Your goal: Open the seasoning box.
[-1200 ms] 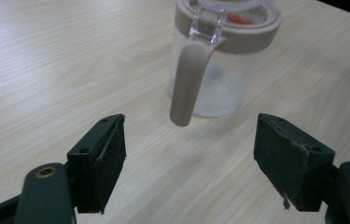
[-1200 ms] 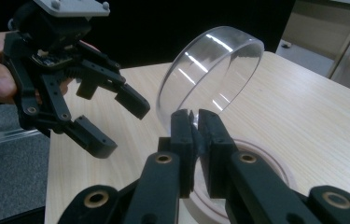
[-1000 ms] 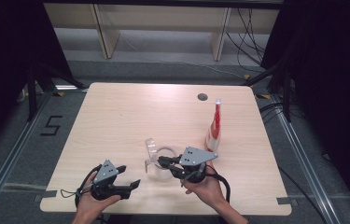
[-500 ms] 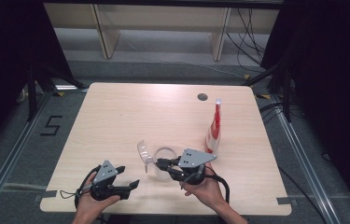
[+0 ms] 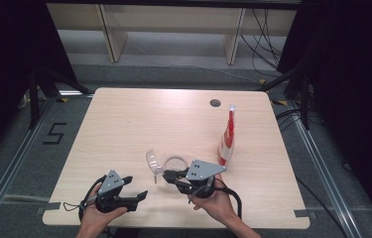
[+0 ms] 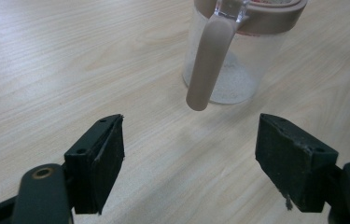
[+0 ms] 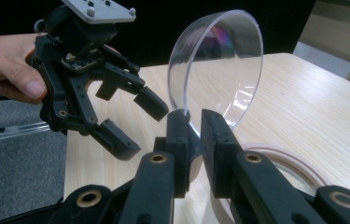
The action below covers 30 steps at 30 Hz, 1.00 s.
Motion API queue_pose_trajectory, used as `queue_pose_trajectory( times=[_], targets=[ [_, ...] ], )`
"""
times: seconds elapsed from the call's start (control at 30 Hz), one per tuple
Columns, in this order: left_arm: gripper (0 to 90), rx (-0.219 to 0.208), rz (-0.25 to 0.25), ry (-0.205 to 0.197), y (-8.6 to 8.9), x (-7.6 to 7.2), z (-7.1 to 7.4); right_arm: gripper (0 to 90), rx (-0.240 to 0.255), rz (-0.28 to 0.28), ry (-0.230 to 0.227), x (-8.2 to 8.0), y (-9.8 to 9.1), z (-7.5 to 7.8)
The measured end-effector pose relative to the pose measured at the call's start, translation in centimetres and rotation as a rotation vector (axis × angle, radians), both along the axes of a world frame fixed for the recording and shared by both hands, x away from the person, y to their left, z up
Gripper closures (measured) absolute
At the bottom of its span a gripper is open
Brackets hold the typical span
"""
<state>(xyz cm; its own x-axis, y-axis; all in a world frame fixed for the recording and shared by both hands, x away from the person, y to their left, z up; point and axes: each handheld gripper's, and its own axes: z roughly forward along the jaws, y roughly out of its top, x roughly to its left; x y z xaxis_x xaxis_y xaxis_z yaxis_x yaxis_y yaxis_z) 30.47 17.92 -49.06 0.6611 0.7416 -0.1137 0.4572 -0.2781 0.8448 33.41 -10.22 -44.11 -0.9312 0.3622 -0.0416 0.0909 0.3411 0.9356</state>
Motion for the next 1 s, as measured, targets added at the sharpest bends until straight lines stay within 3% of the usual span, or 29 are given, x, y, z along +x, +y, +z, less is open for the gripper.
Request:
queue_pose_trajectory(
  times=[0.1, 0.17, 0.5, 0.6, 0.67, 0.8, 1.0],
  targets=[
    [23.5, 0.000, -0.004, 0.008, 0.0, 0.0, -0.1, 81.8, 0.010, -0.002, -0.023, 0.1, 0.1, 0.0],
    [23.5, 0.003, -0.002, 0.004, 0.0, 0.0, 0.0, 81.9, 0.006, -0.008, 0.008, -0.1, 0.1, 0.0],
    [23.5, 0.000, -0.001, 0.009, 0.0, -0.1, -0.1, 82.0, -0.009, 0.014, -0.032, -0.1, 1.1, -0.2],
    [23.5, 0.008, -0.007, 0.000, 0.0, 0.0, 0.0, 82.1, -0.004, 0.002, -0.022, -0.3, 1.2, -0.3],
    [23.5, -0.010, 0.003, 0.016, -0.1, 0.0, -0.1, 82.5, -0.014, 0.009, -0.006, -0.2, 1.1, -0.2],
    [23.5, 0.001, -0.005, 0.011, -0.1, 0.0, -0.1, 82.4, -0.009, 0.011, -0.016, -0.2, 1.3, -0.2],
    [23.4, 0.004, -0.013, 0.010, 0.0, 0.0, -0.2, 79.4, -0.004, -0.013, -0.040, -0.1, 0.2, 0.3]
  ],
)
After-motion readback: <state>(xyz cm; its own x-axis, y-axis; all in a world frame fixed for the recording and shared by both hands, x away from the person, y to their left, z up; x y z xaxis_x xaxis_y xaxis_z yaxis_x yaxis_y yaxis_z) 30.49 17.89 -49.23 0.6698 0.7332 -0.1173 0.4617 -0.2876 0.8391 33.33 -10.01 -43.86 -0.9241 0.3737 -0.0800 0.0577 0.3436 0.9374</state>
